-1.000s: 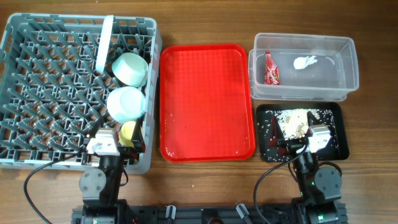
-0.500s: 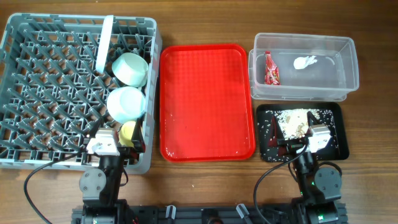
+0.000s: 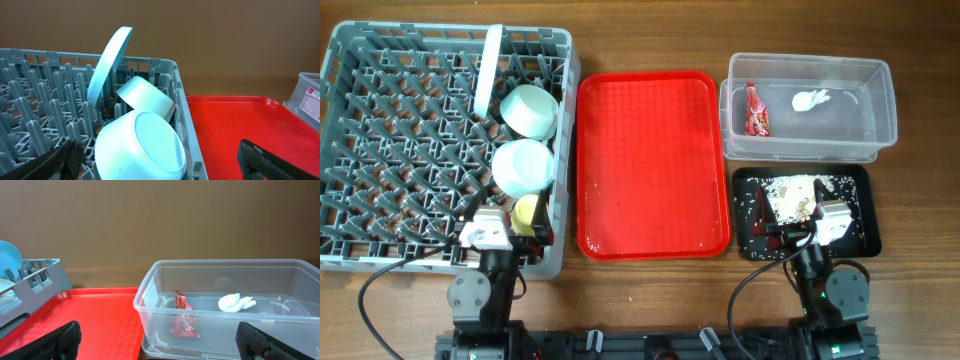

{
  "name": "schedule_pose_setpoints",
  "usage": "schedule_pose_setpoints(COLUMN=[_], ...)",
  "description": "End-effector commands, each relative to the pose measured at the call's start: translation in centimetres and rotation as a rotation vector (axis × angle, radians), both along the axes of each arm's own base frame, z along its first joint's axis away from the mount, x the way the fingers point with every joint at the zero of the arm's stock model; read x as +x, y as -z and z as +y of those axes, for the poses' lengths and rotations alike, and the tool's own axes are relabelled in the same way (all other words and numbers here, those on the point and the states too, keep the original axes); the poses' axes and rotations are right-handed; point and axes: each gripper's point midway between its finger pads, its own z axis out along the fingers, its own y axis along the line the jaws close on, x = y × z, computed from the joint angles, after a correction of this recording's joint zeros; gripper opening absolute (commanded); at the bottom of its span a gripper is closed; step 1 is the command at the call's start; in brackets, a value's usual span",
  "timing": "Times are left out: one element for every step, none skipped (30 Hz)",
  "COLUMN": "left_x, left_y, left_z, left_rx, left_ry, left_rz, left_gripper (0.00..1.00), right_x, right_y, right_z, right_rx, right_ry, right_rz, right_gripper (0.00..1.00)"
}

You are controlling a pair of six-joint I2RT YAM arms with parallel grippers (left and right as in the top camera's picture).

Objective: Sort waste into correct bins and load items into the dishwasher rack

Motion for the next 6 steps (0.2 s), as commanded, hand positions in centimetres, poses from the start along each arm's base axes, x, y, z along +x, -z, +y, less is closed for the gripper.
schedule_pose_setpoints(left_x=[0.01,0.01,0.01,0.01,0.01,0.01], left_y=[0.31,0.31,0.31,0.31,0.31,0.31], left_z=[0.18,0.18,0.18,0.18,0.18,0.18], left_rx=[0.009,0.009,0.009,0.009,0.009,0.009], left_ry=[-0.013,-0.013,-0.013,-0.013,-0.013,-0.013], left_rz=[0.002,0.002,0.002,0.002,0.002,0.002], left_gripper=[1.0,1.0,1.0,1.0,1.0,1.0], right_x=[-0.05,-0.05,-0.05,-0.05,-0.04,-0.04], right_y=[-0.21,-0.21,-0.21,-0.21,-0.18,-0.18], right_z=[0.17,0.17,0.17,0.17,0.17,0.17], right_rx=[-0.013,-0.013,-0.012,-0.013,-0.013,-0.013], right_ry=[-0.012,-0.012,-0.012,-0.012,-0.012,-0.012], right_rz=[-0.012,-0.012,-0.012,-0.012,-0.011,-0.011], right_gripper=[1.0,1.0,1.0,1.0,1.0,1.0])
